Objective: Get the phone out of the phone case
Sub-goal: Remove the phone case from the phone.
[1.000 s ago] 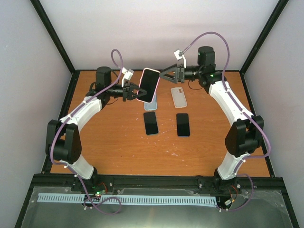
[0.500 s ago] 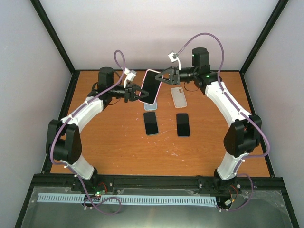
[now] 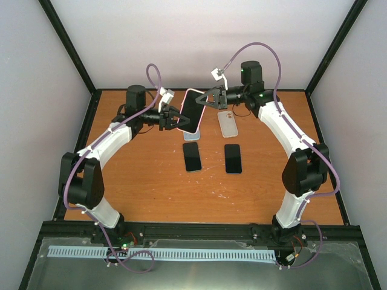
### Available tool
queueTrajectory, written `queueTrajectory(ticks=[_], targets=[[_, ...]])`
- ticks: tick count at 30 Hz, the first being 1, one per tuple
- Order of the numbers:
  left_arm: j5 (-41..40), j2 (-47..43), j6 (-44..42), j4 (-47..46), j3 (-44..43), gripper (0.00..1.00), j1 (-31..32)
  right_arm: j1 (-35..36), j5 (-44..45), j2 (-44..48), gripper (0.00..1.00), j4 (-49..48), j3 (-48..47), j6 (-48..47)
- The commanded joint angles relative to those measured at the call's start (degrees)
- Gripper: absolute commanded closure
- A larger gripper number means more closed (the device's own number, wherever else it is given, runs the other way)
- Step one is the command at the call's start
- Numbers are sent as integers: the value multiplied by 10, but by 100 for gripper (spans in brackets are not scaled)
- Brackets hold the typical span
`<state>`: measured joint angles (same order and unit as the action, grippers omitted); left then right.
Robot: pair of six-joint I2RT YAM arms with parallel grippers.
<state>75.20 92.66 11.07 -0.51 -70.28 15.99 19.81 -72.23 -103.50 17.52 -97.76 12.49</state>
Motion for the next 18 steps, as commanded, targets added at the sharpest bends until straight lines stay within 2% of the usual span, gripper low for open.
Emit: queueTrajectory(ticks=[1,4,9,18], targets=[[-1,-22,-73,52,-22,51,-14,0,-17,-4,97,24,-36,-8],[-4,-45,-114,90,0,48,-39,-1,-25,0,97,25,-37,-12],[-11,-80,-182,172,37,51,-63,-2,-62,1,97,23,-36,-24],[3,-97,-186,164,69,54,-65,-1,-74,2,97,7,-35,-19]])
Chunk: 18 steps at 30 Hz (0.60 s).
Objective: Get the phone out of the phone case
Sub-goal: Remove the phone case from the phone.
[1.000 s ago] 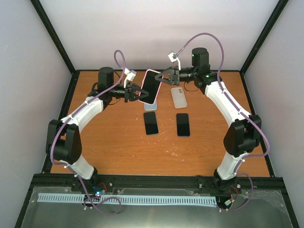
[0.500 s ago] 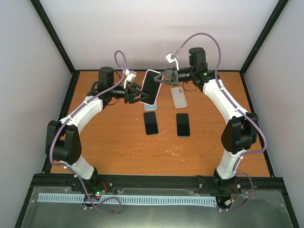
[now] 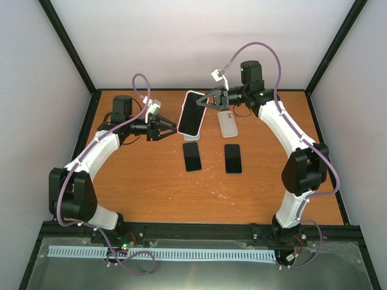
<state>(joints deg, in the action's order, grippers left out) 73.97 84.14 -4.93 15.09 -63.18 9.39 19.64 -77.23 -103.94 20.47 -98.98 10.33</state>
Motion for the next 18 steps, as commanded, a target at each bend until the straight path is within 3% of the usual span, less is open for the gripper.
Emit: queueTrajectory(ticks=[1,18], targets=[[17,-11,-26,8,-3,53,2,0,-20,7,97,-23,-22,4],[-2,14,15,-25,-18,55,15,4,-12,14,97,-32,-17,10]])
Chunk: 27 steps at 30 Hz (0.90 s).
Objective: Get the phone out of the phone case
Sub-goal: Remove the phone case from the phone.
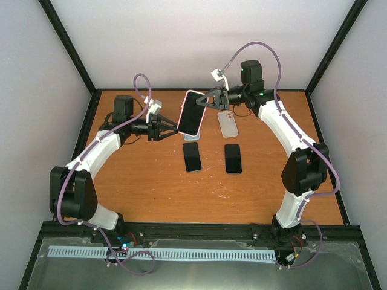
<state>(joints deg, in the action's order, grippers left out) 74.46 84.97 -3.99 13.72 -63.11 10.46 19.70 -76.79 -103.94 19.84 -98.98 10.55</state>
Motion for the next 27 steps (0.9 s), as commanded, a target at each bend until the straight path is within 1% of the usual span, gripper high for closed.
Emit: queueTrajectory(ticks=[1,4,7,12,17,20,23,25,27], targets=[[-13,7,7,-11,-17,57,4,4,-21,14,97,-26,-17,9],[-47,10,3,-11,-8,64,0,4,-39,17,97,-25,-18,6],[-73,18,19,-30,6,68,-10,5,-59,20,97,-8,-20,-15],[-111,36,29,-36,-2,70,-15,8,-99,16,97,33,-25,-42],[-120,63,39,-40,3,71,-39,10,-119,6,97,126,-58,-112],[-118,74,46,-62,7,70,-56,10,-126,1,97,171,-74,-143],[-115,74,32,-57,1,68,-59,10,-125,-2,97,178,-78,-149],[-95,65,7,-33,-7,64,-59,10,-115,-5,97,177,-83,-148],[-55,45,-30,-6,-8,56,-59,7,-105,-7,97,164,-85,-138]])
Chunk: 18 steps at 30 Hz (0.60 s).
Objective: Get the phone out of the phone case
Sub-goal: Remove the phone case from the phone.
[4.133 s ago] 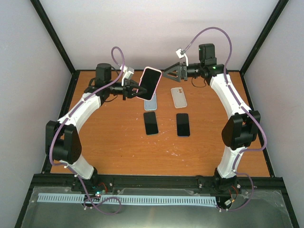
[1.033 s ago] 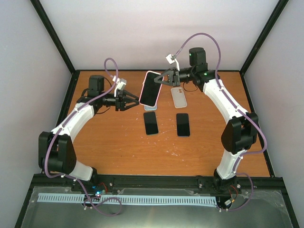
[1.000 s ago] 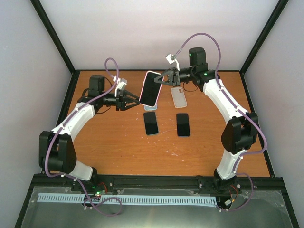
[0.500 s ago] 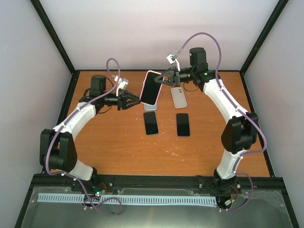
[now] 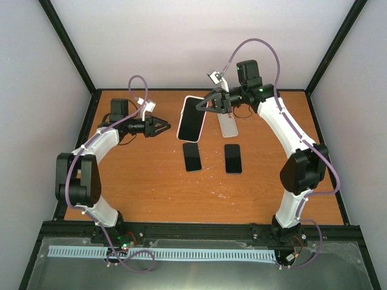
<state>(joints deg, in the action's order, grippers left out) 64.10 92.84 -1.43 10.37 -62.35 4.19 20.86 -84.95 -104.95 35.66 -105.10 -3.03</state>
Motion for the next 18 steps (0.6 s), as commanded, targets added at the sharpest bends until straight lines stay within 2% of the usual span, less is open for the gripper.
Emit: queueTrajectory(ticks=[1,4,9,13,18], targets=[[66,-48,-72,39,-15,53,4,-6,-20,2,97,-8,-24,10],[105,-87,-91,52,0,47,5,-9,-2,-1,97,-49,-24,45],[113,-113,-78,59,0,46,27,-9,12,-7,97,-102,-17,88],[117,-110,-67,66,-15,47,58,-10,16,-8,97,-110,-18,95],[116,-114,-20,25,-8,48,73,-9,12,-3,97,-91,-14,78]])
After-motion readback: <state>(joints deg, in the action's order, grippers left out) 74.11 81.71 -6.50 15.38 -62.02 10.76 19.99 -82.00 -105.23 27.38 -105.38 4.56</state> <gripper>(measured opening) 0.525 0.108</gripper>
